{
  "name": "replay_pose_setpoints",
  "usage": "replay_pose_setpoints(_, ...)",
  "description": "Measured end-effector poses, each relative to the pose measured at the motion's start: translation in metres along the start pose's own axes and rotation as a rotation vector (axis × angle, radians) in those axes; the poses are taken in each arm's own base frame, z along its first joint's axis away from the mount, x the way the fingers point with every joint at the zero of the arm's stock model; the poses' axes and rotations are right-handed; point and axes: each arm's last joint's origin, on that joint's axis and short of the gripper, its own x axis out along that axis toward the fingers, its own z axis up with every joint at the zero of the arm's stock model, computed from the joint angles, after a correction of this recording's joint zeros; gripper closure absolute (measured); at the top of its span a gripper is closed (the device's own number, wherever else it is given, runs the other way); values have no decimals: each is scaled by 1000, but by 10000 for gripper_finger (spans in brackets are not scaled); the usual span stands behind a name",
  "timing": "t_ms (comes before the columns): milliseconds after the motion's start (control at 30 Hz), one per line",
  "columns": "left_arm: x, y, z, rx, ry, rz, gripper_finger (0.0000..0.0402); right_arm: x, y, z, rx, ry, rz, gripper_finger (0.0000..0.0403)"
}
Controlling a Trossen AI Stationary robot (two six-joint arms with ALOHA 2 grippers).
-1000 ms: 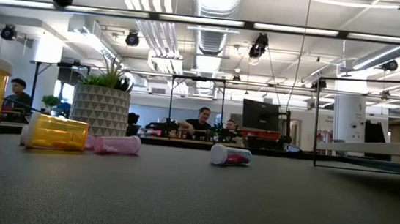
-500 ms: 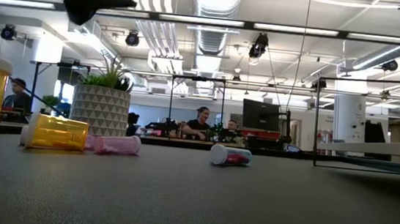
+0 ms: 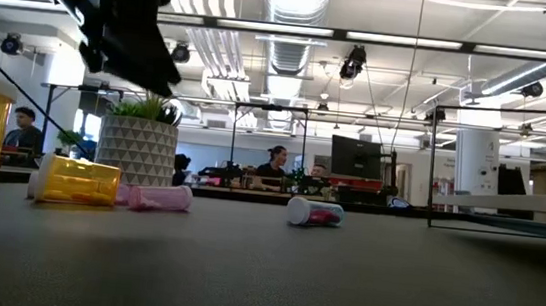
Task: Pick and place medicine bottles onto shelf by color
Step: Put the right pink tablet bottle on the shelf
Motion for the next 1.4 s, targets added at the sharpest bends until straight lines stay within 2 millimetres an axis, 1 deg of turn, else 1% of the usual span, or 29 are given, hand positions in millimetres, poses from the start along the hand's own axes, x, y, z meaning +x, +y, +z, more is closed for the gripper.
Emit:
replay_pose_setpoints(133, 24, -3, -9, 36, 147, 13, 203, 0, 0, 0, 13, 2, 2, 37)
replay_pose_setpoints(267, 43, -4, -19, 56, 215, 52, 203, 0, 0, 0, 7, 9, 6, 37)
replay_pose_setpoints(467, 69, 3, -29, 60, 297, 113, 203, 0, 1, -2, -21, 54, 29, 37)
replay_pose_setpoints(600, 83, 9, -35, 49, 354, 135, 206, 0, 1, -1, -7, 54, 28, 37)
replay_pose_setpoints(733, 90, 11, -37, 35, 395, 128, 228, 0, 1, -1, -7, 54, 27, 37)
replay_pose_setpoints(933, 89, 10, -34, 25, 382, 97, 293, 0, 0, -1, -11, 55, 25, 37)
replay_pose_setpoints(1067, 83, 8, -27, 6, 339, 60, 335, 0, 0, -2, -13, 56, 24, 37)
replay_pose_setpoints(1167, 75, 7, -19, -18, 307, 23, 338, 0, -1, 0, -8, 56, 25, 37)
replay_pose_setpoints(1233, 66, 5, -10, -43, 269, -29, 338, -2, -4, 2, 4, 57, 23, 37)
replay_pose_setpoints(1400, 31, 2, 19, -109, 119, -211, 336, 1, -7, 6, 4, 65, 16, 37)
